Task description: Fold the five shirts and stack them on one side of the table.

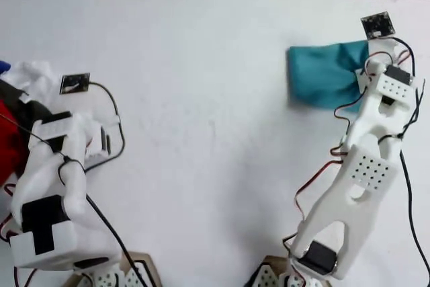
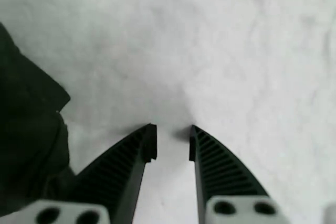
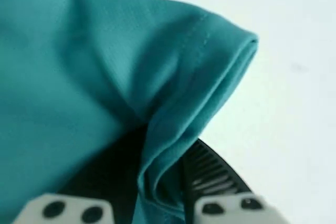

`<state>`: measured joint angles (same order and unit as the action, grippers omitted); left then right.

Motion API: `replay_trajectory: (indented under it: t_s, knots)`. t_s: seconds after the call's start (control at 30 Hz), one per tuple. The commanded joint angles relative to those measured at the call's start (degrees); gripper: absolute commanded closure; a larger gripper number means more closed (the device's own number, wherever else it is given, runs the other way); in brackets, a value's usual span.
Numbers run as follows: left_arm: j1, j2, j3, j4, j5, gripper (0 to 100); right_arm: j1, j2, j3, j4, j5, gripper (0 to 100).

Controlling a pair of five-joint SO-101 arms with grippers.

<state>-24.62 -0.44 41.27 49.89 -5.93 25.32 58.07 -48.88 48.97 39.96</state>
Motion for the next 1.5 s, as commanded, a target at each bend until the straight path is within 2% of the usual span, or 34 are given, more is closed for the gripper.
replay_trajectory:
  t_s: [0.0,0.33,0.53,0.77,0.9,1.03,1.27,1.47]
  knots:
    - [-0.6,-0.4,0.0,-1.8,0.7,88,2.7,2.2,-8.0,-1.4,0.4,97.9]
    - [-0.6,-0.4,0.0,-1.8,0.6,88,1.1,6.6,-22.5,9.8,0.3,96.6]
    - [-0.6,-0.4,0.0,-1.8,0.6,87,-1.3,6.3,-30.9,18.0,0.0,82.0]
    - [-0.5,-0.4,0.0,-1.8,0.5,87,-1.4,6.0,-41.3,19.6,-5.2,82.7]
    - [-0.5,-0.4,0.0,-1.8,0.5,87,-1.5,5.2,-47.0,28.3,-7.6,82.7]
    - [-0.5,-0.4,0.0,-1.8,0.5,87,-2.2,-0.1,-46.5,39.0,-7.9,82.8]
    - [-0.5,-0.4,0.0,-1.8,0.5,87,-5.1,-9.6,-46.6,51.8,-7.9,82.7]
    - [-0.5,-0.4,0.0,-1.8,0.5,87,-6.0,-19.0,-45.5,52.6,-8.0,82.7]
